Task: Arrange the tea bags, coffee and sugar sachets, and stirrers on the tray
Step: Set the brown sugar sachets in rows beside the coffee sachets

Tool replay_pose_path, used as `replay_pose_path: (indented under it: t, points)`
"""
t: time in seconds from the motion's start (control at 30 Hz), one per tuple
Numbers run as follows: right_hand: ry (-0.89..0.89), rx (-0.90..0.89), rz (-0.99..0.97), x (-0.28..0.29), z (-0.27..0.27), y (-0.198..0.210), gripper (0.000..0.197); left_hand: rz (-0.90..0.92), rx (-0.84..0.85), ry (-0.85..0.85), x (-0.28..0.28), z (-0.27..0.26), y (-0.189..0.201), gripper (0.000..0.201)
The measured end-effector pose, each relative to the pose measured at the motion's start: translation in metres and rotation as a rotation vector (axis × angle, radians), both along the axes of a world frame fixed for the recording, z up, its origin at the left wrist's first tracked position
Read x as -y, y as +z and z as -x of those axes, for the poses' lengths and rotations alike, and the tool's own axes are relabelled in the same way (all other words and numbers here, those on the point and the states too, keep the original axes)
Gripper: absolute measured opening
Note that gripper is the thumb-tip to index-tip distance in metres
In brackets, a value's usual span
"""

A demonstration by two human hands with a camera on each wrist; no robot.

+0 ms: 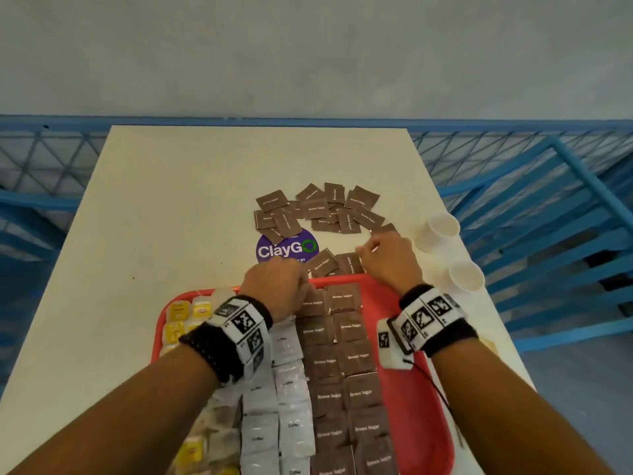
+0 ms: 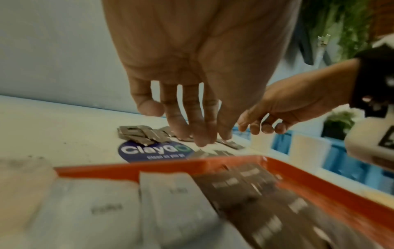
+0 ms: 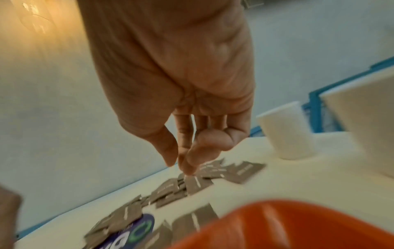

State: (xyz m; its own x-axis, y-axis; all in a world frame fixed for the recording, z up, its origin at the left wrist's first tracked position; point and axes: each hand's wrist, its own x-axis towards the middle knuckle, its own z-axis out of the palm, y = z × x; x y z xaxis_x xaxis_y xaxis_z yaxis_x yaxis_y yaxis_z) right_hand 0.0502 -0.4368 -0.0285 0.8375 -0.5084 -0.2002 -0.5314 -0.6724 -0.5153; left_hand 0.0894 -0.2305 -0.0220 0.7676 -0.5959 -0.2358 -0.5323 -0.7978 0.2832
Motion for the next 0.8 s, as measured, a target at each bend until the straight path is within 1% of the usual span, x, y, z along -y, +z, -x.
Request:
replay_pose_path:
  t: [0.07,0.17,0.2,0.27,0.33,0.37,0.43,0.5,0.57,0.63,0.7,0.73,0.77,0.8]
  points:
    - [0.065,-0.027,0.056,0.009,-0.038,0.005,0.024,0.019,-0.073,0.131,-0.006,-0.029,0.009,0.026]
    - [0.216,-0.189,0.152,0.012,-0.08,-0.008,0.025,-0.026,-0.09,0.248,-0.012,-0.072,0.014,0.023]
    - [0.268,-0.225,0.2,0.01,-0.09,-0.013,0.027,-0.034,-0.089,0.289,-0.012,-0.085,0.012,0.022]
    - [0.337,-0.273,0.261,0.007,-0.104,-0.024,0.04,-0.045,-0.074,0.348,-0.01,-0.106,0.005,0.02]
    - [0.376,-0.335,0.265,0.004,-0.11,-0.036,0.056,-0.03,-0.065,0.355,-0.001,-0.12,-0.003,0.018]
    - [0.393,-0.353,0.258,0.002,-0.11,-0.04,0.061,0.002,-0.073,0.352,0.004,-0.124,-0.006,0.018]
    - [0.41,-0.335,0.236,-0.007,-0.106,-0.044,0.064,0.056,-0.088,0.345,0.016,-0.131,-0.013,0.021]
    - [0.459,-0.309,0.206,-0.019,-0.095,-0.043,0.065,0.067,-0.108,0.344,0.025,-0.136,-0.023,0.034]
    - [0.542,-0.293,0.194,-0.03,-0.081,-0.042,0.063,0.029,-0.149,0.352,0.027,-0.138,-0.033,0.049]
    - [0.525,-0.213,0.127,-0.032,-0.073,-0.039,0.054,0.016,-0.161,0.353,0.027,-0.138,-0.039,0.052]
    - [0.414,-0.139,0.054,-0.027,-0.076,-0.033,0.05,0.04,-0.159,0.35,0.023,-0.136,-0.043,0.048]
    - [0.356,-0.15,0.029,-0.022,-0.081,-0.031,0.056,0.044,-0.171,0.359,0.02,-0.134,-0.045,0.047]
    - [0.33,-0.199,0.011,-0.016,-0.086,-0.028,0.066,0.053,-0.19,0.366,0.015,-0.132,-0.045,0.048]
    - [0.34,-0.264,0.008,-0.012,-0.091,-0.026,0.077,0.054,-0.212,0.375,0.011,-0.131,-0.047,0.049]
